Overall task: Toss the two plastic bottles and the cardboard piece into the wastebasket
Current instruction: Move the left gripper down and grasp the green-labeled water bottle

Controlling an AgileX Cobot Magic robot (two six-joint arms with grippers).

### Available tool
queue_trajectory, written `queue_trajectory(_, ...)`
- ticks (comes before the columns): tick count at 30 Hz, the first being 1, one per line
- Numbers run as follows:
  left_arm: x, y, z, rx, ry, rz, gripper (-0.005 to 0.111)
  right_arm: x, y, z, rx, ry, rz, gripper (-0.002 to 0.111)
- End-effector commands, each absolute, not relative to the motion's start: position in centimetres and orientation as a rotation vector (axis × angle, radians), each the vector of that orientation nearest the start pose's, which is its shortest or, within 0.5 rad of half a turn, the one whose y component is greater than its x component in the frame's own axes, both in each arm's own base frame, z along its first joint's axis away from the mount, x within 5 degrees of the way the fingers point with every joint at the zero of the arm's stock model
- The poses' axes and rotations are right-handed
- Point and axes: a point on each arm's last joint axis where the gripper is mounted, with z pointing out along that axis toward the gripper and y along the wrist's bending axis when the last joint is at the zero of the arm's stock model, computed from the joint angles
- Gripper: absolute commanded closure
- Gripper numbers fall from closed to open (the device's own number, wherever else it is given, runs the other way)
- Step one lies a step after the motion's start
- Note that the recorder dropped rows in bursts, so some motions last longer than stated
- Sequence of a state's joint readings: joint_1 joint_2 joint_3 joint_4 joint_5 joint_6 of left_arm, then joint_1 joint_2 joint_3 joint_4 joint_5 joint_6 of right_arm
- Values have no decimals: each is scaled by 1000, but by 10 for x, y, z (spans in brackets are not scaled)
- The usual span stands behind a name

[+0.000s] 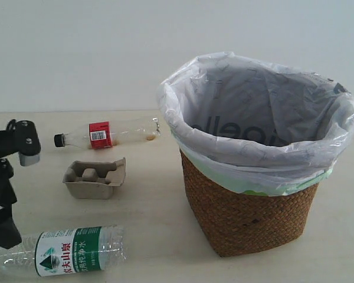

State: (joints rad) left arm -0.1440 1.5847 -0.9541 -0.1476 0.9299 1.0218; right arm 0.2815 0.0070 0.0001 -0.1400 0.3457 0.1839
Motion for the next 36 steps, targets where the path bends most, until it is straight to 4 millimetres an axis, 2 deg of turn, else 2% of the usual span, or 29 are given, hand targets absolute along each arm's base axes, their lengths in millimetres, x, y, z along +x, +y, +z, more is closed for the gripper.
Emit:
queue_trajectory(1, 271, -80, 196, 1825, 2458, 22, 33, 53, 11, 183, -180, 1810, 185, 108)
queue_trajectory(4, 266, -97, 193, 1903, 2410, 14, 33, 53, 11, 183, -180, 1810, 185, 108)
queue_trajectory(6, 263, -101, 192, 1921, 2400, 1, 33, 53, 11, 183, -180, 1810, 185, 108)
queue_trajectory(12, 268, -100, 183, 2040, 2309, 47, 33, 53, 11, 183, -180, 1810, 185, 108)
queue_trajectory(24, 276, -104, 126, 2174, 2397, -51, 34, 53, 11, 183, -180, 1810, 185, 108)
queue_trajectory(28, 276, -104, 110, 2137, 2498, -78, 37, 53, 11, 183, -180, 1810, 185, 108)
queue_trajectory(29, 276, -104, 106, 2113, 2537, -82, 41, 53, 11, 183, -180, 1810, 185, 108)
queue_trajectory(31, 275, -103, 99, 1955, 2692, -75, 53, 53, 11, 183, -180, 1810, 185, 108)
queue_trajectory(34, 275, -103, 93, 1829, 2807, -59, 80, 53, 11, 183, -180, 1810, 185, 108)
queue_trajectory(36, 274, -102, 93, 1764, 2857, -50, 103, 53, 11, 183, -180, 1810, 185, 108)
